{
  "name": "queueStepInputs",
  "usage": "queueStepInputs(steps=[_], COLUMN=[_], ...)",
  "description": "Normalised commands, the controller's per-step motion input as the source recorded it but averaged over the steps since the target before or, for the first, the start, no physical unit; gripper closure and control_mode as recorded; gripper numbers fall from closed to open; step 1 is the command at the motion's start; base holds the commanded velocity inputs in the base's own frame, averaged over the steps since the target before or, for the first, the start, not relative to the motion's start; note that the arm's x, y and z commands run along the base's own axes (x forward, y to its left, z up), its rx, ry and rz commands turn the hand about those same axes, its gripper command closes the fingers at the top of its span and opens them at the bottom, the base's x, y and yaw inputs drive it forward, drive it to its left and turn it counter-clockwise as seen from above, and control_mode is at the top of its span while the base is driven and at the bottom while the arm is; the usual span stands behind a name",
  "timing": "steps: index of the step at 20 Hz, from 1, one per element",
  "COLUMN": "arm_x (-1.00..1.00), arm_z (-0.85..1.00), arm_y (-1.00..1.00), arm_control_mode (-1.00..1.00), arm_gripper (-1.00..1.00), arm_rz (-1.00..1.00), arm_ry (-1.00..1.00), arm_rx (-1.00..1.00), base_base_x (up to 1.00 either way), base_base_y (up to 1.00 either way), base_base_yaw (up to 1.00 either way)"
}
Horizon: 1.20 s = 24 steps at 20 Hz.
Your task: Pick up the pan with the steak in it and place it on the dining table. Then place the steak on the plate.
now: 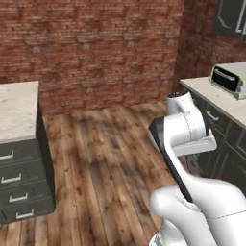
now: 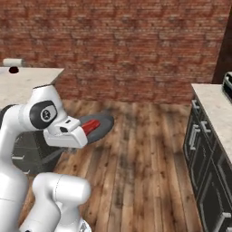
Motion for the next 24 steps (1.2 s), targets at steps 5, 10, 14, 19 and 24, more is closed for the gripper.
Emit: queueStepInputs(steps=[5,10,14,19,24], arm_x=[0.0,0.0,0.0,0.0,0.0], arm_z=[0.0,0.0,0.0,0.0,0.0], arm_y=[0.0,0.0,0.0,0.0,0.0], arm_control_mode=[1.0,1.0,1.0,1.0,1.0], arm_gripper=[1.0,1.0,1.0,1.0,1.0], arm_rz=[0.0,0.0,0.0,0.0,0.0], arm_ry=[0.0,0.0,0.0,0.0,0.0], arm_rx=[0.0,0.0,0.0,0.0,0.0], base_base_x=[1.0,1.0,1.0,1.0,0.97], base_base_y=[-0.28,-0.16,-0.15,-0.1,-0.01], base_base_yaw=[0.0,0.01,0.01,0.0,0.0])
